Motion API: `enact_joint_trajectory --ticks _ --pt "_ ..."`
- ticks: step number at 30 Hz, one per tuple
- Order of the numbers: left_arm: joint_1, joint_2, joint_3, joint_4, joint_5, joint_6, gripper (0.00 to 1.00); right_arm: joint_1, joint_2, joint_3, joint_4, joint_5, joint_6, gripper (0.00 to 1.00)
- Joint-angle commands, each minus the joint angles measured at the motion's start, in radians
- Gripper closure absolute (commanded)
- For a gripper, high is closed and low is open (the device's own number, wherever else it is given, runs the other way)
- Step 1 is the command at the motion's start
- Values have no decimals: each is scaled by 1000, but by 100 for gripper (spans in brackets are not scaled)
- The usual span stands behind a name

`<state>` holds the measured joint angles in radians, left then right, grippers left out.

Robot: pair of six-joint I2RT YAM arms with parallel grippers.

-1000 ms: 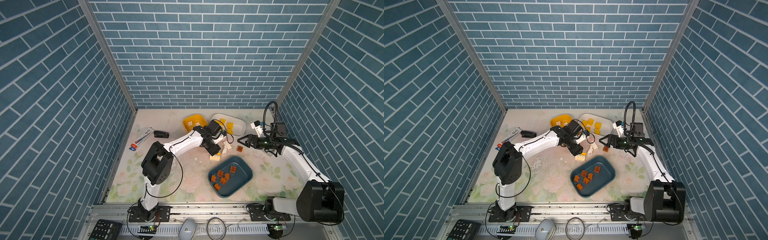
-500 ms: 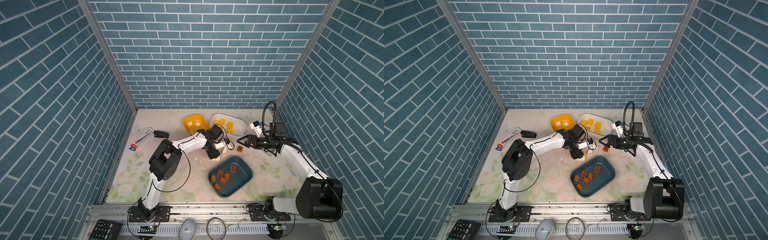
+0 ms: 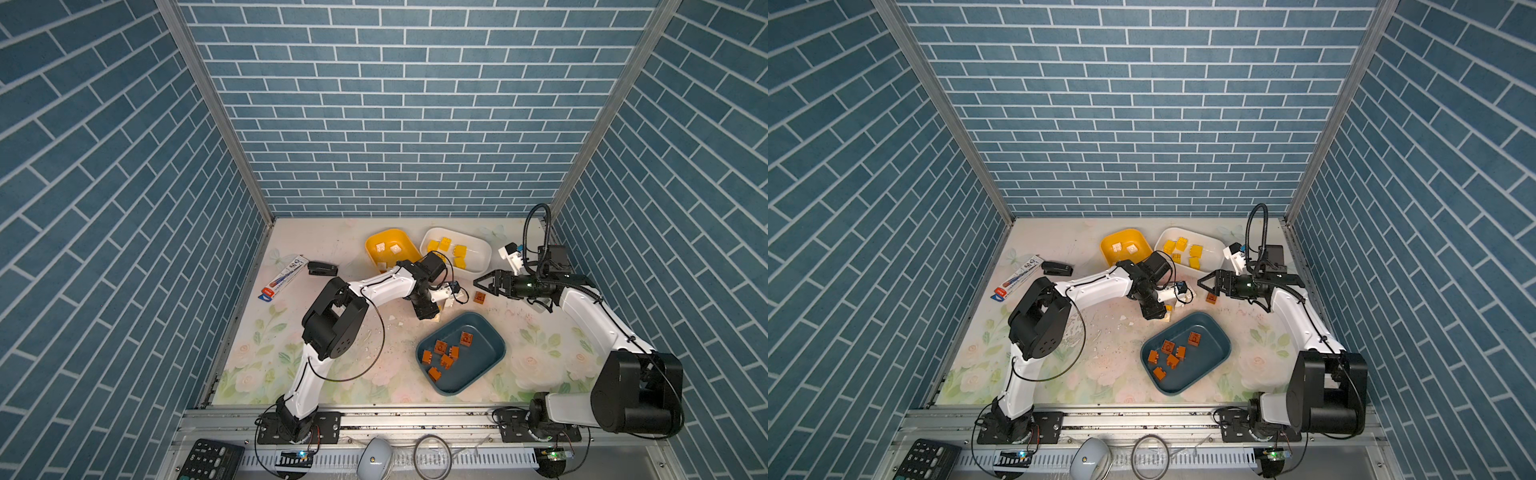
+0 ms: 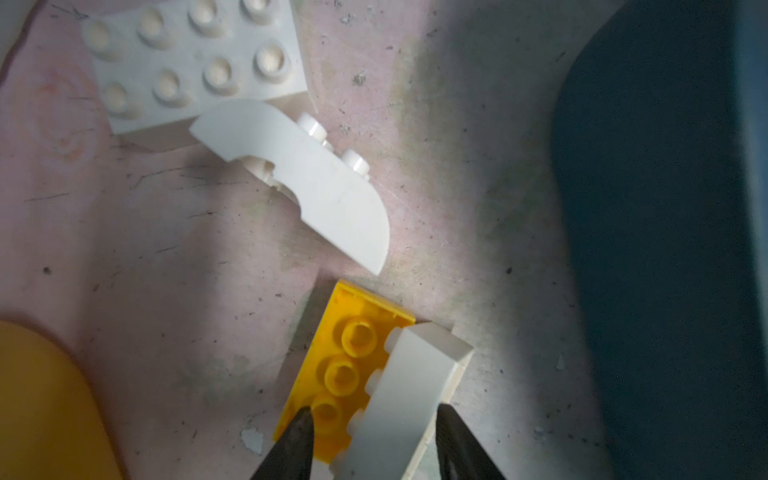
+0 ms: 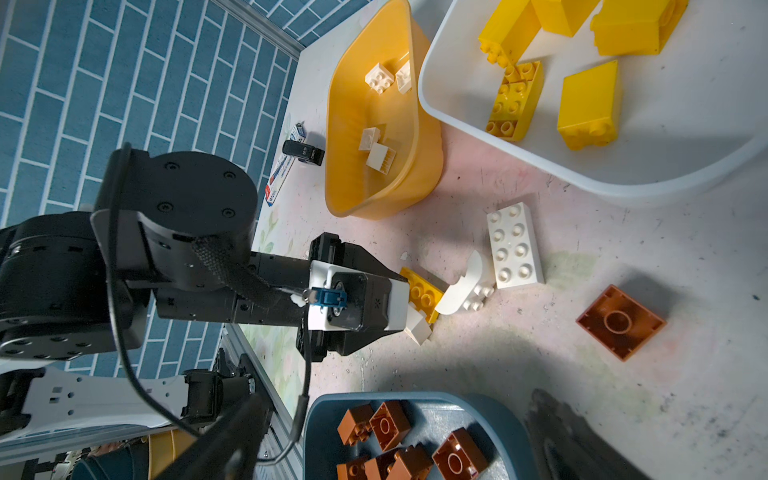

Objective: Sort the legos into containers by color
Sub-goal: 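Move the left gripper to the stacked yellow-and-white brick and close on the white brick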

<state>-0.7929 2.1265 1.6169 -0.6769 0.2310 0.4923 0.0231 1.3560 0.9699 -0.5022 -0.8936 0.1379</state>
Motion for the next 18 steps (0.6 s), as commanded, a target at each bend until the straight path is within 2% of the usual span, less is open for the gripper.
enact_joint_trajectory --ticks 1,16,18 --pt "-9 9 -23 -25 14 36 51 -4 12 36 -19 -27 -51 2" --pt "-15 32 -23 -39 -19 66 54 -4 12 33 -10 -28 -44 1" --pt "-19 24 -24 -39 -30 65 57 -4 12 35 -11 -27 -43 2"
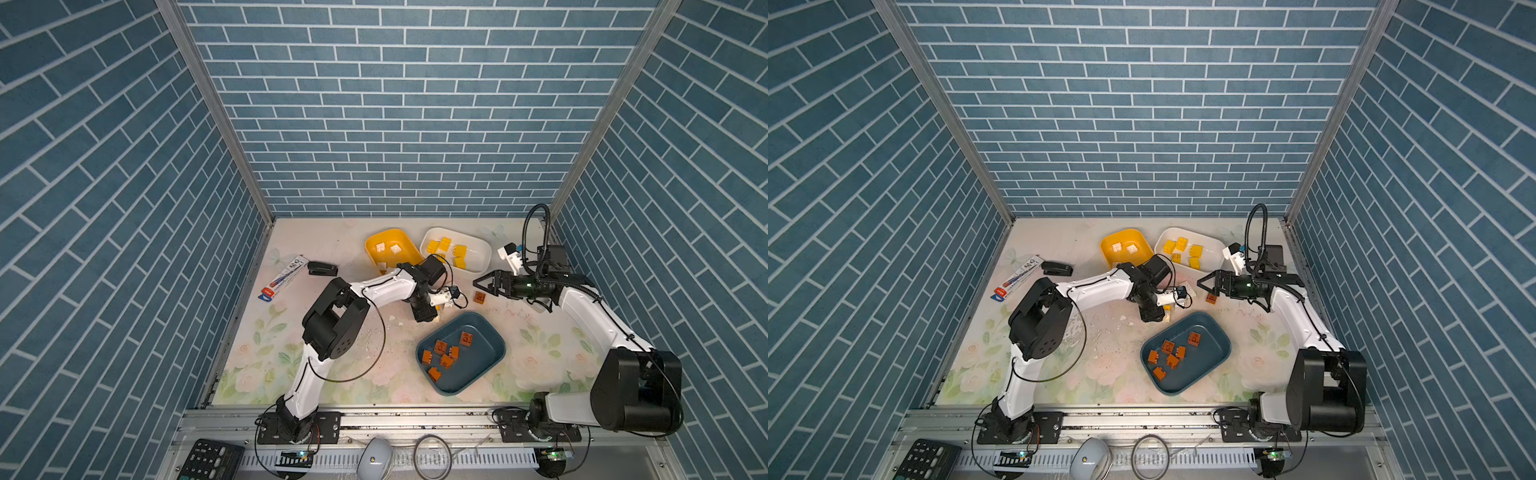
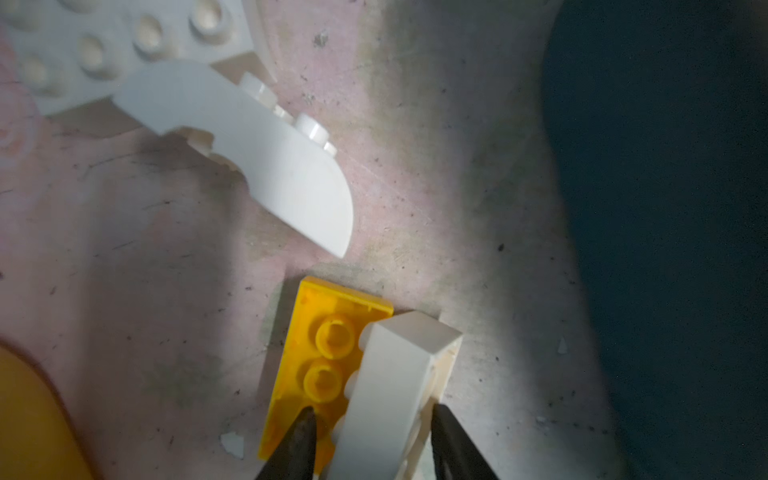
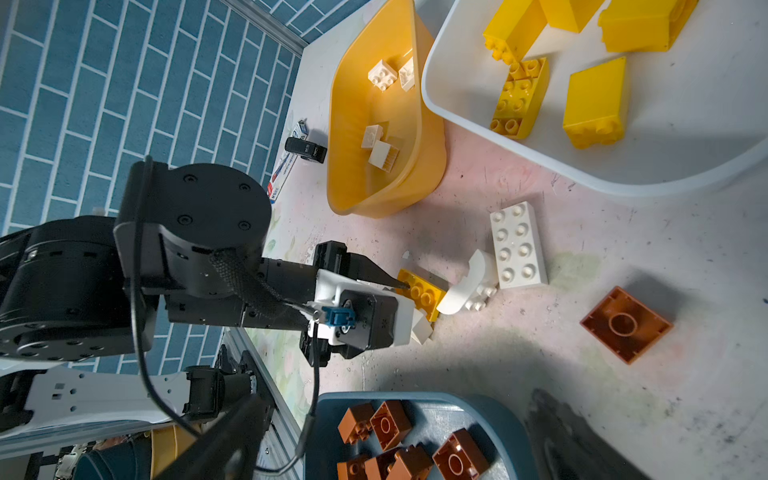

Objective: Sort the legos into containers by color
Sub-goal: 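Move the left gripper to the stacked yellow-and-white brick and close on the white brick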

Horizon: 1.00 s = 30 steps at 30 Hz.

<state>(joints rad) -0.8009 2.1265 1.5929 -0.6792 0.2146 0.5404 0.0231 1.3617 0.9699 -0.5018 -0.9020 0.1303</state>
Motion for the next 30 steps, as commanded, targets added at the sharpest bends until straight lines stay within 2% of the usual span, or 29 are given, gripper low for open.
enact_joint_trajectory --ticks 1,7,12,17,21,25,30 --pt "-15 14 -8 -26 -24 19 59 -5 8 37 -11 -18 -34 2" --pt "-14 -43 -37 10 -152 27 63 -4 15 47 -9 -18 -29 2" --pt "-15 -97 -71 1 -141 24 64 -5 20 51 2 -20 -15 2" --pt "-11 -149 -138 2 -188 28 65 -5 25 54 13 -25 -6 1" --pt "-6 -170 -179 -2 -169 19 65 -4 32 56 23 -30 2 2" --pt "-5 -177 -181 24 -144 -3 62 -5 37 62 22 -34 2 1" --pt "-1 -135 -93 37 -115 -48 51 -5 39 66 22 -37 1 2"
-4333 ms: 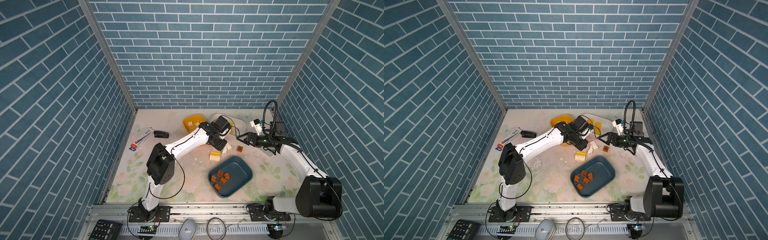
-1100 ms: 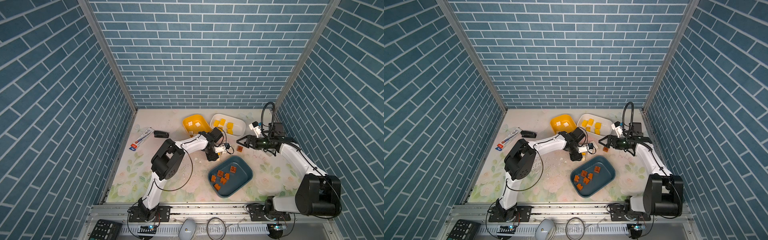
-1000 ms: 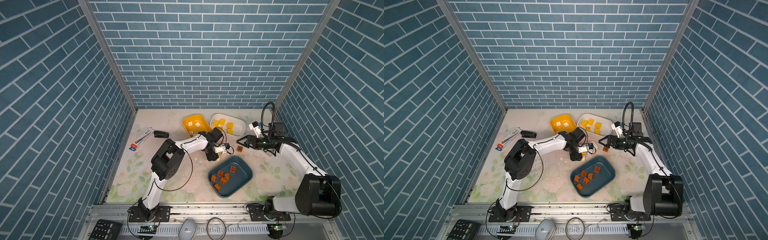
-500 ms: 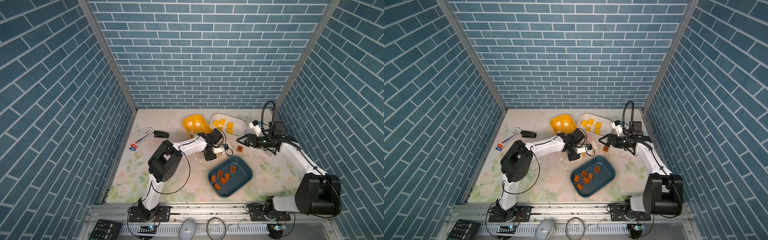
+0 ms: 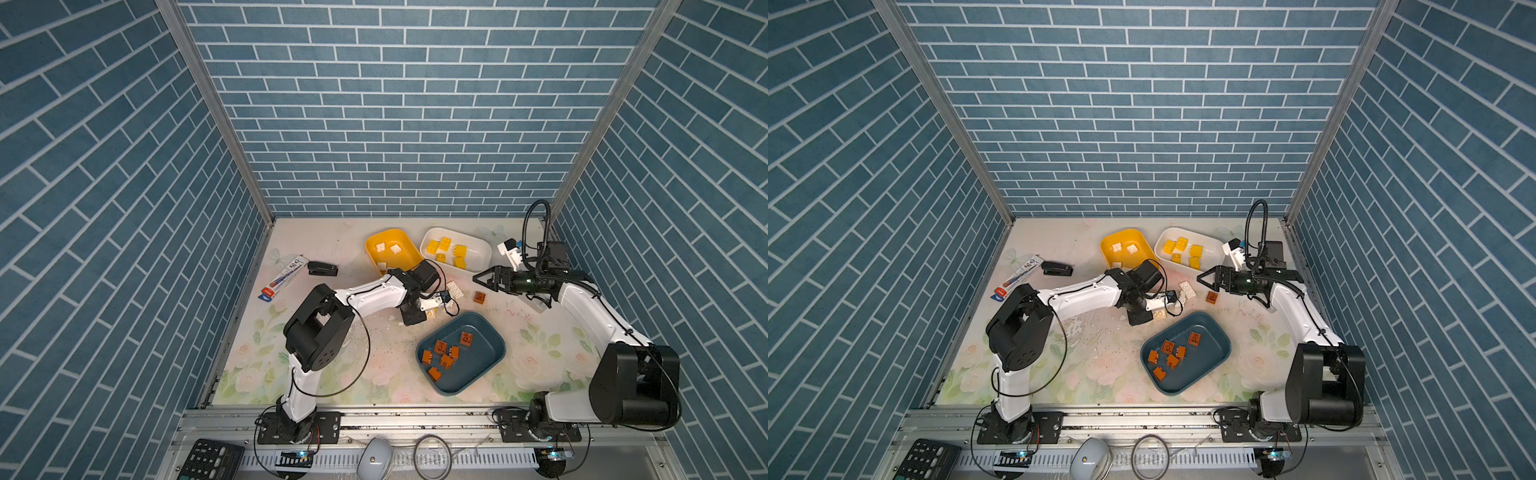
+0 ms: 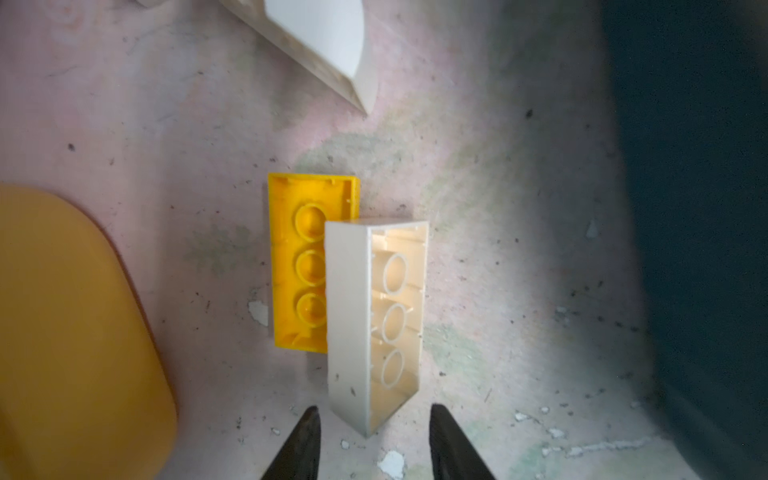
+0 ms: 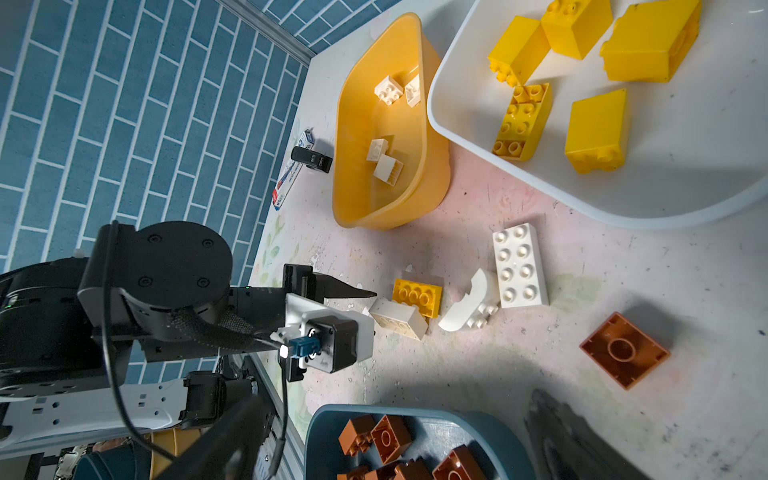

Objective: Sort the legos into containers by color
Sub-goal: 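Move the left gripper to the stacked yellow-and-white brick and close on the white brick, then lift the white brick off the yellow plate with the left gripper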

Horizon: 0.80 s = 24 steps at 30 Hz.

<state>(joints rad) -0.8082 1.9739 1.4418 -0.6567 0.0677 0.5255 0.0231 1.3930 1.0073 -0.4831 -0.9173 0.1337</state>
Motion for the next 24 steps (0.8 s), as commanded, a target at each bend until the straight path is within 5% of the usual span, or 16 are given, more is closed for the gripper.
enact_joint_trajectory --ticks 1,6,24 --pt "7 29 77 12 43 -44 50 -4 5 28 1 -22 -4 2" --pt "9 94 142 -17 85 -92 46 -5 -3 23 -12 -25 -19 2" --pt "0 169 149 -67 69 -96 56 -5 -23 -13 -1 -20 -16 2"
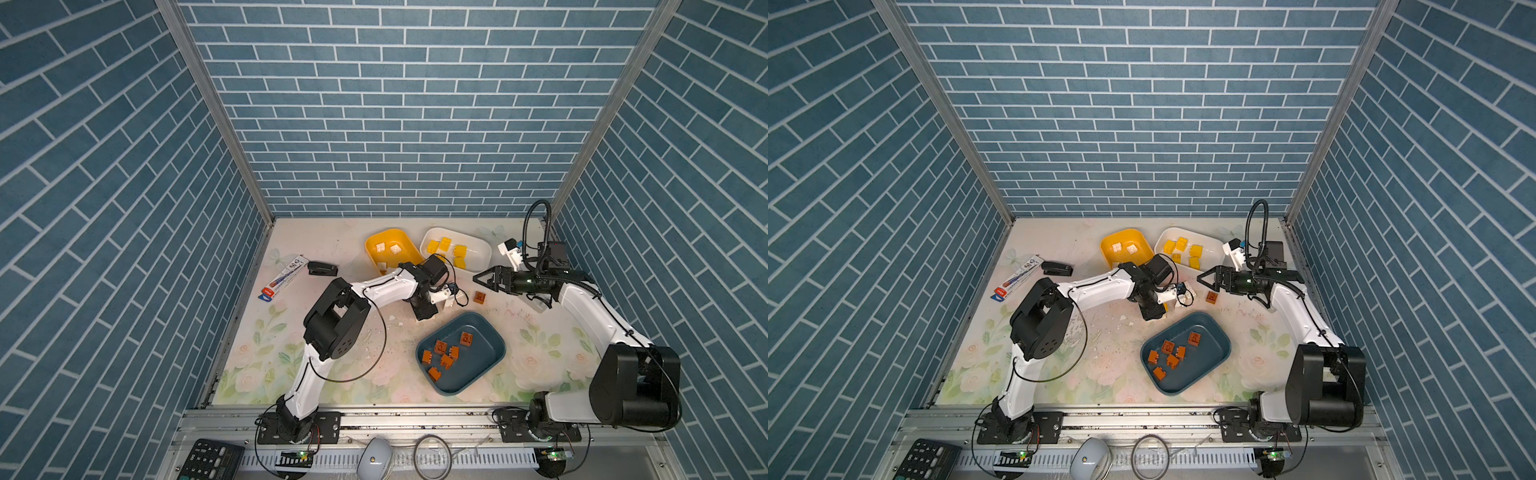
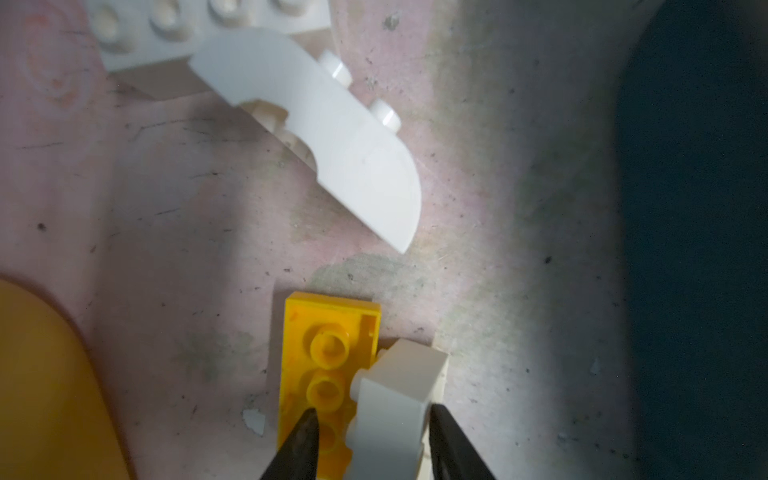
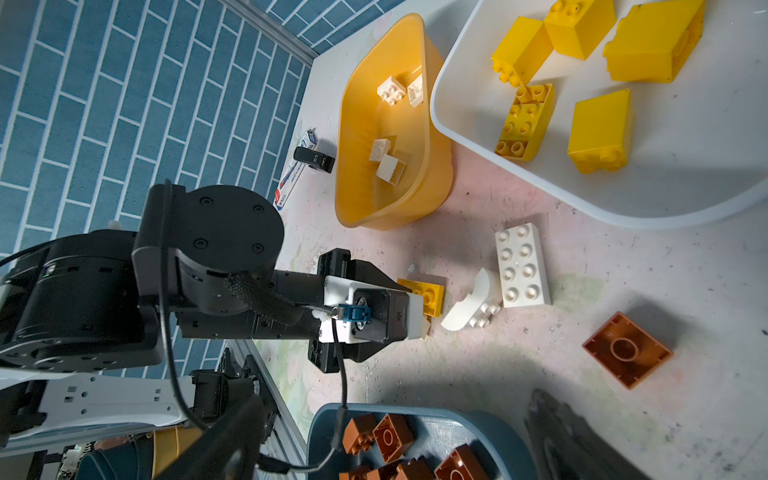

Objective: Sort the legos into containers by color
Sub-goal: 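Lift the white brick off the yellow plate with the left gripper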

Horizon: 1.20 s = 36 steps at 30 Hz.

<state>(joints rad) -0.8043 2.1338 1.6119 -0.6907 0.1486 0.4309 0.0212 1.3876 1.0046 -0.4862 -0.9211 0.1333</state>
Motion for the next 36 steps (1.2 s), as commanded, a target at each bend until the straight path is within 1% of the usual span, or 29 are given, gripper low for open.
enact_joint_trajectory --ticks 1,5,8,12,25,28,31,33,36 --pt "-6 5 -29 -33 -18 -1 56 -4 -17 -10 4 -18 -16 2" --pt "-13 -23 -62 -27 -33 3 57 -3 -15 -9 5 -18 -14 1" --pt "-22 -51 -88 -11 -42 3 60 -4 -15 -7 4 -16 -12 2" --pt "-30 -64 -103 3 -52 1 61 -3 -15 -6 8 -15 -10 1" --pt "-45 -96 -143 43 -11 -27 62 -3 -14 2 1 -15 -9 1" --pt "-45 -90 -143 52 -22 -30 69 -4 -9 6 1 -18 -10 1" --pt "-45 -86 -128 41 -45 -31 72 -4 -4 13 -1 -18 -14 2" --pt "-45 -97 -127 45 -58 -31 76 -4 1 18 -4 -21 -16 1" --pt "-42 -103 -124 42 -47 -29 78 -3 10 25 -4 -25 -21 2"
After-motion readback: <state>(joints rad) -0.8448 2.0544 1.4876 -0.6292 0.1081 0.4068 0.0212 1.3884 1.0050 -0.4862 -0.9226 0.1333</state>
